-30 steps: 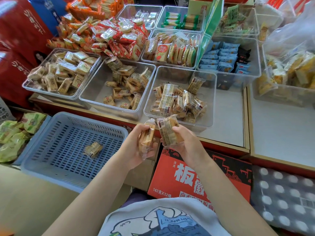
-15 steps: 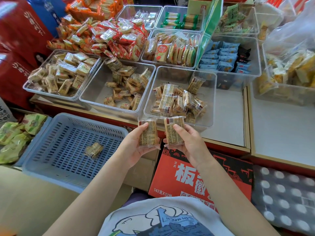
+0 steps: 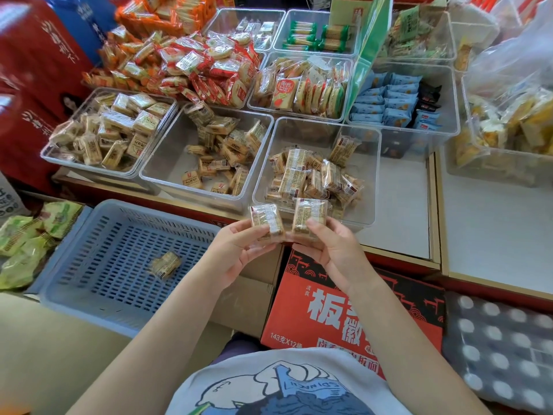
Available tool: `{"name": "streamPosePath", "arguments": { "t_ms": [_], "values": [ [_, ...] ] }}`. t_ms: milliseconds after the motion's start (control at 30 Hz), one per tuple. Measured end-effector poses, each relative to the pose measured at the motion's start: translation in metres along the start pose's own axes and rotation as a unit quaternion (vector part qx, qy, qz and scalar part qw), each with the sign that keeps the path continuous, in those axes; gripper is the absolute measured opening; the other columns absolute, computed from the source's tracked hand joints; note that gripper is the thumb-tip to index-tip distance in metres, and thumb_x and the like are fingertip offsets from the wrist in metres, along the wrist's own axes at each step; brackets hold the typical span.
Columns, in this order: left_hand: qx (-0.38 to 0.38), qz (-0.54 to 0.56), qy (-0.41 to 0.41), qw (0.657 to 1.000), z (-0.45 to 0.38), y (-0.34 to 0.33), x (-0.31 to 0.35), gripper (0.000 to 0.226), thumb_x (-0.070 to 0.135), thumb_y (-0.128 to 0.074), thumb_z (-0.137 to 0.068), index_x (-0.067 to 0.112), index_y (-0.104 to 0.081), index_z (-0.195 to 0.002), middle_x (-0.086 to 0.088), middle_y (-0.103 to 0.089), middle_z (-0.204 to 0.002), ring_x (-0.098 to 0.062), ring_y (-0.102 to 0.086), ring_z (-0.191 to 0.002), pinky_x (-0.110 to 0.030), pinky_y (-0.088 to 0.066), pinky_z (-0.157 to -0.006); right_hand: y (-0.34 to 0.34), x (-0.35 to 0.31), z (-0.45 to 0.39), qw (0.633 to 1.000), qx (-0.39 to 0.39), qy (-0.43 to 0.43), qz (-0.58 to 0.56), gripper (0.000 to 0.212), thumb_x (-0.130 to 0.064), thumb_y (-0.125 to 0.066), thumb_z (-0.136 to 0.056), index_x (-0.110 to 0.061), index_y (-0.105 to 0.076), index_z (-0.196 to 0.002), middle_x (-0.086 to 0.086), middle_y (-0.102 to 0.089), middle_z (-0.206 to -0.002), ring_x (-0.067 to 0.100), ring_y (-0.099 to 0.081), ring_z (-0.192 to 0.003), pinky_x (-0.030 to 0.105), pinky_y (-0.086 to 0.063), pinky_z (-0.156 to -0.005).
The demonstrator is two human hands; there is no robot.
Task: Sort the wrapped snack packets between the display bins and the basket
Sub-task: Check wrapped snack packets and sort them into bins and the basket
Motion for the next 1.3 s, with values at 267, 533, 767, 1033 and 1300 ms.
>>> {"name": "streamPosePath", "arguments": {
  "t_ms": [267,533,767,1033,1300],
  "values": [
    [0.007,-0.04,-0.026,0.999,-0.011,-0.006,0.01,0.062,-0.011,-0.069,-0.084,0.012,-0.051,-0.14,-0.023,-0.07,-0.123,-0.034,-0.071,-0.11,-0.035,-0.062,-0.085,0.001,-0.01,-0.001,0.999,0.012,0.026,0.02,0.023,-0.013,-0.056,-0.102,-0.01,-0.062,-0.124,0.008,-0.076,-0.112,0.024,-0.073,-0.099,0.042,-0.057,-0.092],
    [0.015,-0.237,-0.066,0.969,-0.043,-0.035,0.03,0.048,0.014,-0.083,-0.078,0.017,-0.058,-0.119,-0.009,-0.077,-0.11,-0.024,-0.075,-0.097,-0.037,-0.059,-0.084,0.054,-0.029,-0.006,0.987,0.114,0.05,0.105,0.028,-0.018,-0.068,-0.096,-0.024,-0.065,-0.123,-0.007,-0.075,-0.114,0.011,-0.069,-0.106,0.029,-0.049,-0.091],
    [0.06,-0.376,-0.147,0.913,-0.112,-0.052,0.077,0.054,0.026,-0.079,-0.088,0.019,-0.051,-0.135,-0.003,-0.071,-0.113,-0.01,-0.069,-0.094,-0.009,-0.05,-0.062,0.093,-0.054,-0.062,0.968,0.209,0.035,0.137,0.034,-0.021,-0.072,-0.094,-0.016,-0.053,-0.123,0.002,-0.067,-0.121,0.017,-0.066,-0.11,0.041,-0.054,-0.1],
    [0.022,-0.755,-0.194,0.626,-0.204,-0.071,0.072,0.069,0.052,-0.04,-0.105,0.035,-0.007,-0.163,0.004,0.003,-0.172,-0.021,0.008,-0.158,-0.043,-0.002,-0.127,0.072,-0.083,-0.177,0.803,0.193,0.098,0.555,0.05,-0.039,-0.058,-0.1,-0.031,-0.046,-0.148,0.005,-0.037,-0.158,0.027,-0.034,-0.145,0.047,-0.033,-0.118],
    [0.024,-0.809,-0.208,0.55,-0.228,-0.044,0.037,0.079,0.075,0.03,-0.079,0.034,0.039,-0.145,0.008,0.04,-0.157,-0.011,0.042,-0.143,-0.04,0.023,-0.122,0.07,-0.028,-0.202,0.708,0.097,0.003,0.699,0.062,-0.064,-0.029,-0.103,-0.055,-0.001,-0.157,0.01,0.012,-0.17,0.027,0.011,-0.157,0.047,0.002,-0.125]
  ]
}}
Point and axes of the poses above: each hand's wrist, its own z-axis away from the middle knuckle, its own y-axis out of the back of the hand, x = y × z, the point moved 10 cm from there along -z, towards the middle knuckle
